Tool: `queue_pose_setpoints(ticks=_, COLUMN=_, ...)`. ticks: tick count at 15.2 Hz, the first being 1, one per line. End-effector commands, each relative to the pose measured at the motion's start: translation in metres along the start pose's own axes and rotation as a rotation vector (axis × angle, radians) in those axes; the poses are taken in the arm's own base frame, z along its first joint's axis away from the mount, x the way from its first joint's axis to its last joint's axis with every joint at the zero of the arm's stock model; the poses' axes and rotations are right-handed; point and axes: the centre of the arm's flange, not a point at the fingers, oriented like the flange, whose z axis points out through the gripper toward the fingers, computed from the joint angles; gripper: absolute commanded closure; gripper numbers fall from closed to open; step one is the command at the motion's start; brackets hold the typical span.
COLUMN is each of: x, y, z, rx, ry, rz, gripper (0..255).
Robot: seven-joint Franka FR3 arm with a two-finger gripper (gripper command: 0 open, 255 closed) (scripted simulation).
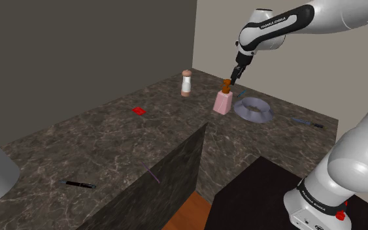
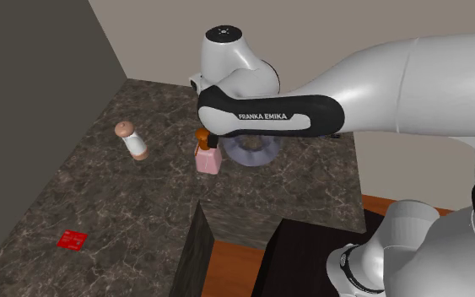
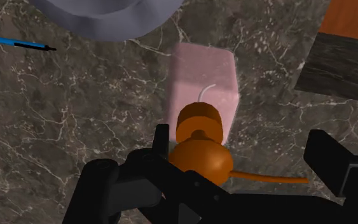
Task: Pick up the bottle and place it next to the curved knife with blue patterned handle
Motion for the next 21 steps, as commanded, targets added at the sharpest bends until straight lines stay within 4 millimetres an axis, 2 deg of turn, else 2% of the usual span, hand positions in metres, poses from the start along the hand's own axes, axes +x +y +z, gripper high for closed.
queue_pose_setpoints(ticks=1, x=0.015, y=0.015, z=0.011, rx=0.0, ry=0.019, rz=-0.023, gripper=0)
queue_pose_setpoints(ticks=2, x=0.02, y=0.019, z=0.015, rx=0.001, ry=0.025, rz=-0.03, gripper=0)
queue_pose_setpoints(ticks=10, x=0.021, y=0.019, z=0.055, rx=0.001, ry=0.025, rz=-0.03, gripper=0)
queue_pose_setpoints(ticks=17, x=0.021, y=0.019, z=0.055, rx=0.001, ry=0.025, rz=-0.03, gripper=0)
queue_pose_setpoints(ticks=18, x=0.021, y=0.019, z=0.055, rx=0.001, ry=0.025, rz=-0.03, gripper=255)
queue_pose_setpoints(ticks=21, x=0.021, y=0.019, z=0.055, rx=0.001, ry=0.025, rz=-0.03, gripper=255)
